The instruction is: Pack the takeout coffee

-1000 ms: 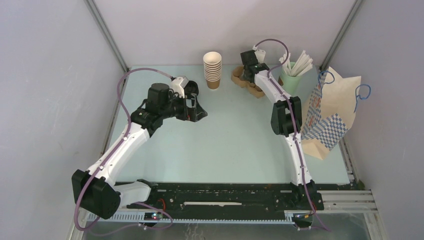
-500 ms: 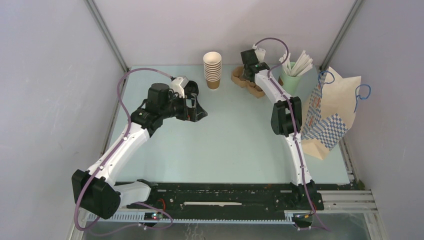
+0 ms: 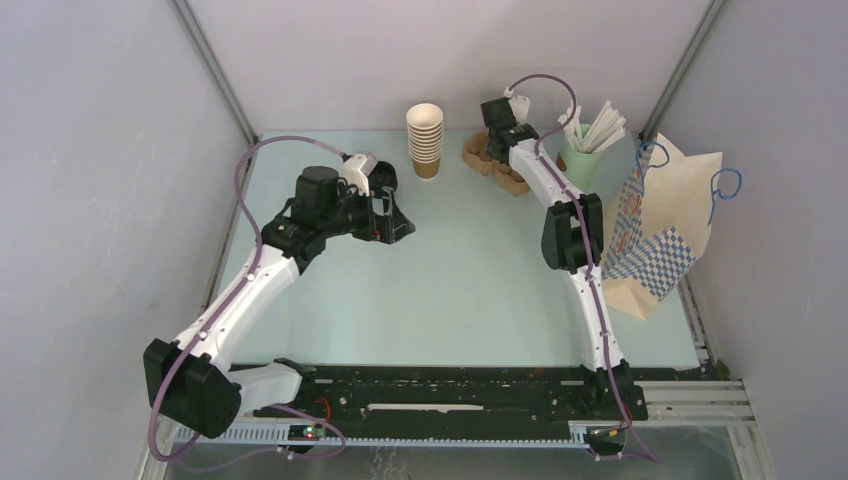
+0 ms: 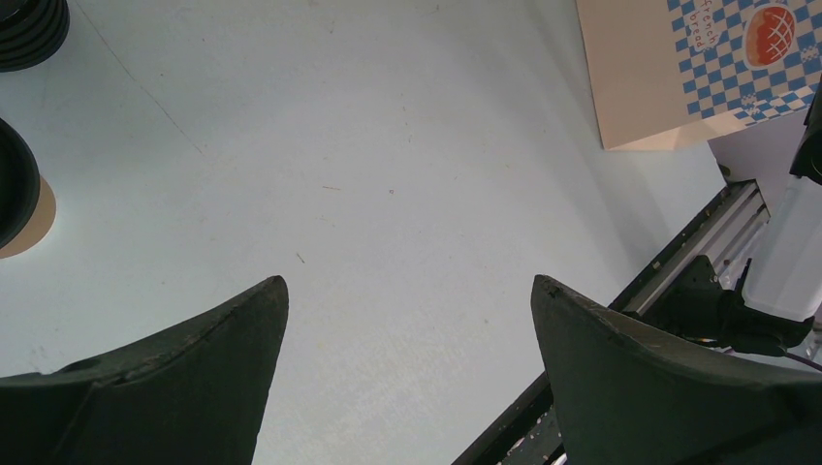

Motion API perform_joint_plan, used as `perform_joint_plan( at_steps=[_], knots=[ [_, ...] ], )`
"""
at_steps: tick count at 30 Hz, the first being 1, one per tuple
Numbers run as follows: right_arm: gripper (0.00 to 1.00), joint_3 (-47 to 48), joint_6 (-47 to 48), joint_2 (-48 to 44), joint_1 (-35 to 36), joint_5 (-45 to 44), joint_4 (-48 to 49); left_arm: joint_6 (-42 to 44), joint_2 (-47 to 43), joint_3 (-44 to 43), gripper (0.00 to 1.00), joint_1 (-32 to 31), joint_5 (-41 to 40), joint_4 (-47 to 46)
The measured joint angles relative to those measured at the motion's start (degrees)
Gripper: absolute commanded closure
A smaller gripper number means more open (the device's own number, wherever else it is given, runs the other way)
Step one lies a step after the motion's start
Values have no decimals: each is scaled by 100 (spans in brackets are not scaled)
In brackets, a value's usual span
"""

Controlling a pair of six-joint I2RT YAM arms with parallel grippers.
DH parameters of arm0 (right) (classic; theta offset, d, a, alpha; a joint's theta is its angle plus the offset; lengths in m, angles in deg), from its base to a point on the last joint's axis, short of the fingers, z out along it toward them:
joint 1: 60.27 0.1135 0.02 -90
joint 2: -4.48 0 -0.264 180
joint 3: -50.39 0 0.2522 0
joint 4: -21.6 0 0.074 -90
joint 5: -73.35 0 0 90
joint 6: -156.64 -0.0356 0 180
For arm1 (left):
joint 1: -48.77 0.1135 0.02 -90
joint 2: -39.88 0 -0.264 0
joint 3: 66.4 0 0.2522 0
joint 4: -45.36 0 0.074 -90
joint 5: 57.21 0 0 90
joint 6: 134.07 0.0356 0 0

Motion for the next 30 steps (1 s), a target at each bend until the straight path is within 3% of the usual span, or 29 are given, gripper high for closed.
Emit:
perform_joint_plan(
  at_steps=[17, 30],
  knots=[
    [57, 72, 131, -59, 63, -98, -46, 0, 2, 0, 0, 0, 4, -13],
    [59, -304, 92, -686, 70, -20, -70, 0, 2, 0, 0, 0, 22, -22]
  ],
)
